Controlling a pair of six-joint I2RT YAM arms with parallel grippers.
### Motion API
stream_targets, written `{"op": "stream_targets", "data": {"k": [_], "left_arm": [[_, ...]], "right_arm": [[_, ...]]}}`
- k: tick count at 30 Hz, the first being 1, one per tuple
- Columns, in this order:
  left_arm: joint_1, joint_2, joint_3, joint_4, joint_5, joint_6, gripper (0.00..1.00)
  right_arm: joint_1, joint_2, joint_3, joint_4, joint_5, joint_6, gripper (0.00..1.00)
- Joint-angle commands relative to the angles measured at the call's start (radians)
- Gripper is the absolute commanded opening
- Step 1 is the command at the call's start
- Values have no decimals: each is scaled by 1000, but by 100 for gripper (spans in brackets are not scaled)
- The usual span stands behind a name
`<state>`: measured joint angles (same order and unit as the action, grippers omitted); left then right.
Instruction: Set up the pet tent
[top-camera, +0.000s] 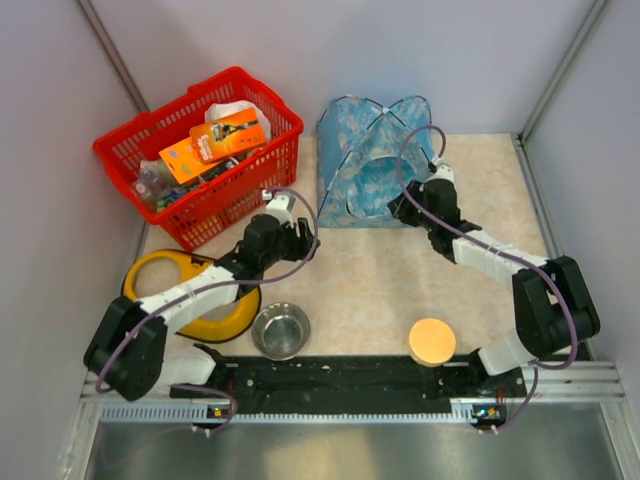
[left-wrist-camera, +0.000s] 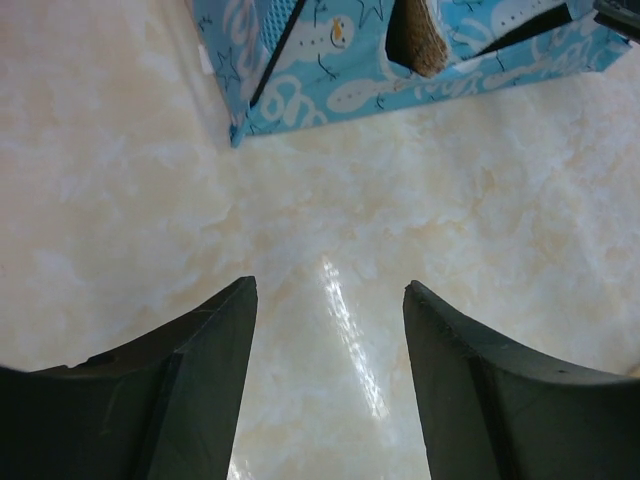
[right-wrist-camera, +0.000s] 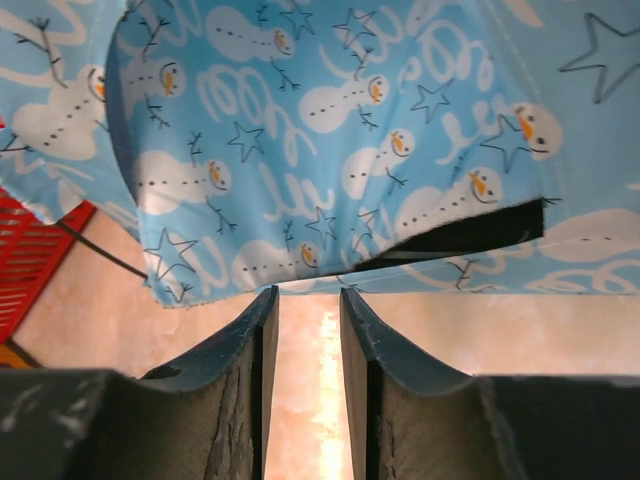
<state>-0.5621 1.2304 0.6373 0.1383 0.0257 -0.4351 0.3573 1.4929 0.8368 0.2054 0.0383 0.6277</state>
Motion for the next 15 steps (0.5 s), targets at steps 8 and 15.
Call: {"op": "stream_targets", "data": {"k": [8, 15], "left_arm": [[27, 409, 317, 349, -98, 259, 67], [74, 626, 499, 330, 60, 294, 49]], "right_arm": [[26, 69, 50, 173, -107, -6, 34], [28, 60, 39, 173, -130, -23, 37]]}}
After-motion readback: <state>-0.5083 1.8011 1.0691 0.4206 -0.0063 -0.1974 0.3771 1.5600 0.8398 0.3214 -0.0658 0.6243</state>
